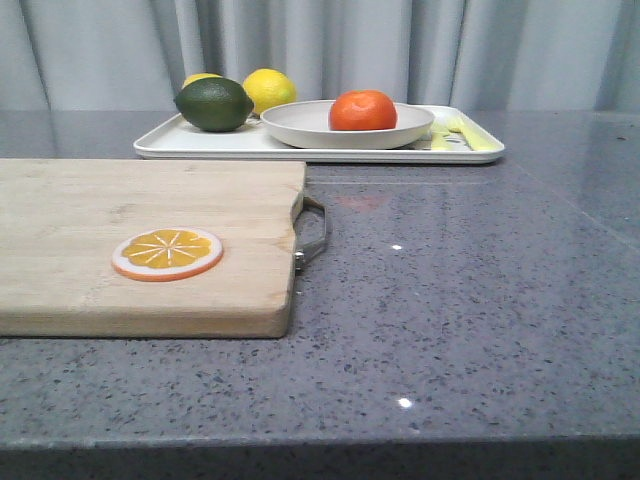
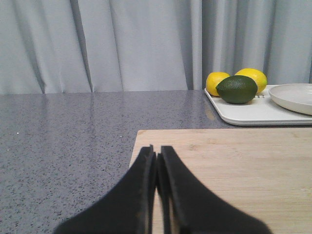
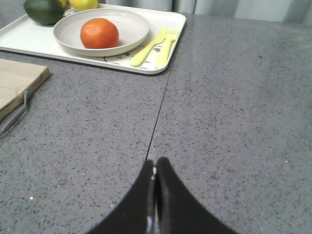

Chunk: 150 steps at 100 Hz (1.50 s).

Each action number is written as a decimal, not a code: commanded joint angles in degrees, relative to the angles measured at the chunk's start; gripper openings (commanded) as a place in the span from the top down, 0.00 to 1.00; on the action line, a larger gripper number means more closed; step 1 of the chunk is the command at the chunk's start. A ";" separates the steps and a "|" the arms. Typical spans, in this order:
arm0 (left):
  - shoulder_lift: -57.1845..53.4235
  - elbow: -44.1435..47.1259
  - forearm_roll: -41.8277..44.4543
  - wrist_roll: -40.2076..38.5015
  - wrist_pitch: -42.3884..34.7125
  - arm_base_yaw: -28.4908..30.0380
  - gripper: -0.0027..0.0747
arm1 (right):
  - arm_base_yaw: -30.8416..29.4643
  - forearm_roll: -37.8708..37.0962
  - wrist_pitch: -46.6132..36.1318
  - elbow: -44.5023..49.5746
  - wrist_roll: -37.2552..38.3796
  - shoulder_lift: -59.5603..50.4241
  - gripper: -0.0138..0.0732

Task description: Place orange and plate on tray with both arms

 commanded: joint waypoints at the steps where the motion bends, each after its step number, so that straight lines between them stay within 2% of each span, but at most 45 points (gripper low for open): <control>1: -1.98 0.42 -0.30 -0.38 -3.92 0.10 0.99 | -0.06 0.19 -3.95 -1.50 -0.46 0.47 0.92; 117: -1.95 0.42 -0.30 -0.38 -4.02 0.10 0.99 | -0.17 0.04 -4.32 -1.50 -0.46 0.47 0.92; 124: -1.95 0.42 -0.30 -0.38 -4.02 0.10 0.99 | -0.51 -0.89 -7.29 -0.72 -0.46 0.34 0.92; 137: -1.95 0.42 -0.30 -0.38 -4.02 0.10 0.99 | -0.51 -1.82 -18.37 3.91 0.29 -0.42 0.92; 150: -1.95 0.42 -0.30 -0.38 -4.02 0.10 0.99 | -0.57 -4.68 -29.98 9.42 5.54 -3.01 0.92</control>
